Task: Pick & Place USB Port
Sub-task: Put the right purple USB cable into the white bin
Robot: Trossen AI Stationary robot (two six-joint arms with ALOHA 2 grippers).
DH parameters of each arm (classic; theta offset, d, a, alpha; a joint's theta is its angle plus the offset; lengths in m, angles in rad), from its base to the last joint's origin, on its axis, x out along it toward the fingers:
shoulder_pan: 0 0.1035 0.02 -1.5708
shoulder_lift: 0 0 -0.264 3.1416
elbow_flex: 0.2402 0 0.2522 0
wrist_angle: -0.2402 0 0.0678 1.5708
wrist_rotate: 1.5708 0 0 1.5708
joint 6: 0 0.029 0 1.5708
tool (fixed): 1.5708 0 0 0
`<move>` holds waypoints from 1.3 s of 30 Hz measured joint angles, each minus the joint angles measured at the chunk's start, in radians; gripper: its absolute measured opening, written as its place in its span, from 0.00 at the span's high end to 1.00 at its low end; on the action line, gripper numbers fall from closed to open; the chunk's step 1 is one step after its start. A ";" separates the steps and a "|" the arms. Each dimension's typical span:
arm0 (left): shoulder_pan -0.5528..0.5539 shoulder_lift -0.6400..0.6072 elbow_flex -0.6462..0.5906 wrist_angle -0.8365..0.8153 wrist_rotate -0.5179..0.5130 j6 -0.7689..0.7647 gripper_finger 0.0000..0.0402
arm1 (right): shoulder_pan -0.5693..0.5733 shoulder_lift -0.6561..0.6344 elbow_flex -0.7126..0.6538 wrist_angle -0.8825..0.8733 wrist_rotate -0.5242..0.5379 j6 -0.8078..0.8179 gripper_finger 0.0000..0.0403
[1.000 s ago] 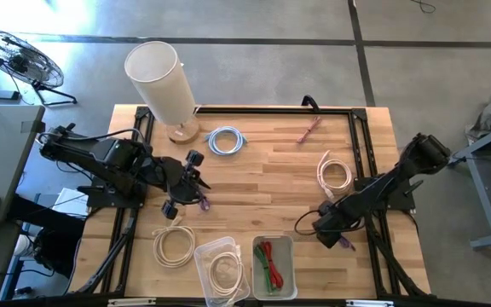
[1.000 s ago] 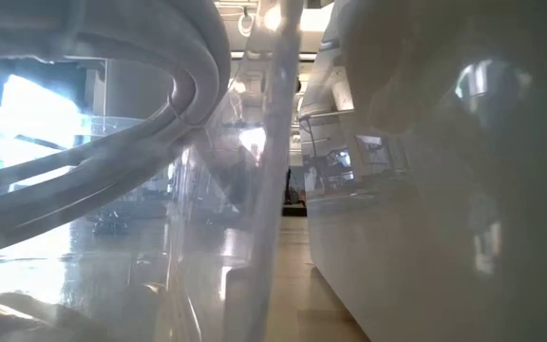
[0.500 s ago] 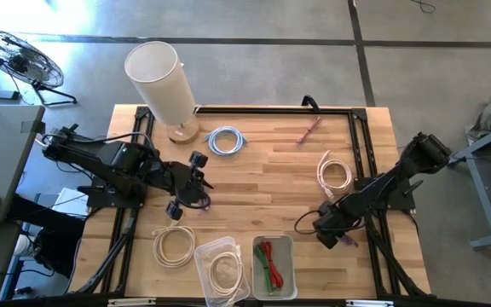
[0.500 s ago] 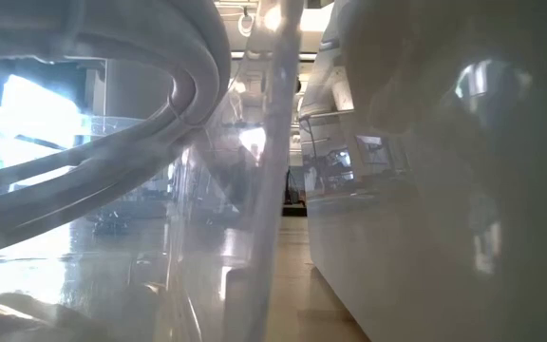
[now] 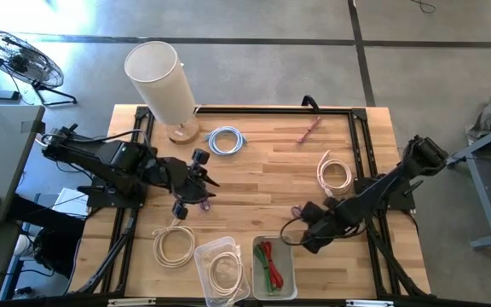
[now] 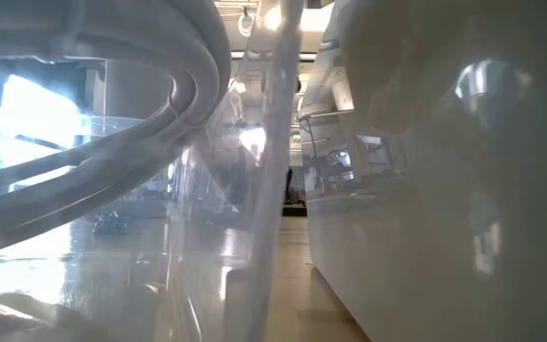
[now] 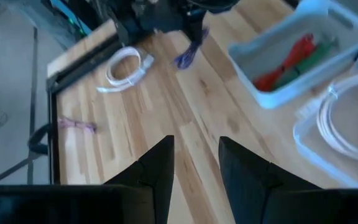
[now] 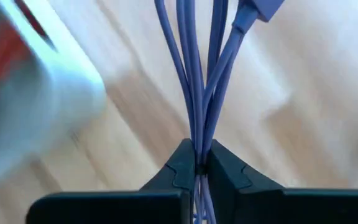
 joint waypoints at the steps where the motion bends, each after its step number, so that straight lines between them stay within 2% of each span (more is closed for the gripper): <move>1: 0.000 0.000 0.000 0.016 0.004 0.000 0.70 | -0.004 -0.001 0.035 -0.023 0.036 -0.035 0.97; 4: 0.000 -0.003 0.000 0.054 0.015 0.000 0.70 | -0.026 -0.002 0.137 -0.088 0.129 -0.138 0.97; 9: 0.000 -0.004 0.000 0.115 0.046 0.000 0.68 | -0.080 -0.003 0.279 -0.158 0.220 -0.315 0.97; 15: 0.000 0.000 0.000 0.138 0.041 0.025 0.56 | -0.143 -0.004 0.391 -0.157 0.277 -0.520 0.97; 21: 0.000 0.006 0.000 0.201 -0.003 0.039 0.44 | -0.179 -0.004 0.485 -0.124 0.314 -0.727 0.97; 25: 0.000 0.006 0.000 0.275 -0.109 0.107 0.42 | -0.196 -0.005 0.538 -0.104 0.360 -0.906 0.97; 30: 0.008 0.006 0.000 0.424 -0.175 0.146 0.42 | -0.283 -0.005 0.604 -0.076 0.431 -1.115 0.97; 32: 0.025 0.006 0.000 0.478 -0.176 0.167 0.42 | -0.327 -0.006 0.631 -0.012 0.391 -1.170 0.97; 34: 0.045 0.006 0.000 0.522 -0.160 0.153 0.42 | -0.358 -0.006 0.655 0.077 0.293 -1.226 0.97; 37: 0.087 0.006 0.000 0.586 -0.082 0.122 0.42 | -0.369 -0.006 0.676 0.246 0.130 -1.330 0.97; 39: 0.106 0.006 0.000 0.605 -0.032 0.089 0.42 | -0.367 -0.006 0.693 0.298 0.078 -1.378 0.97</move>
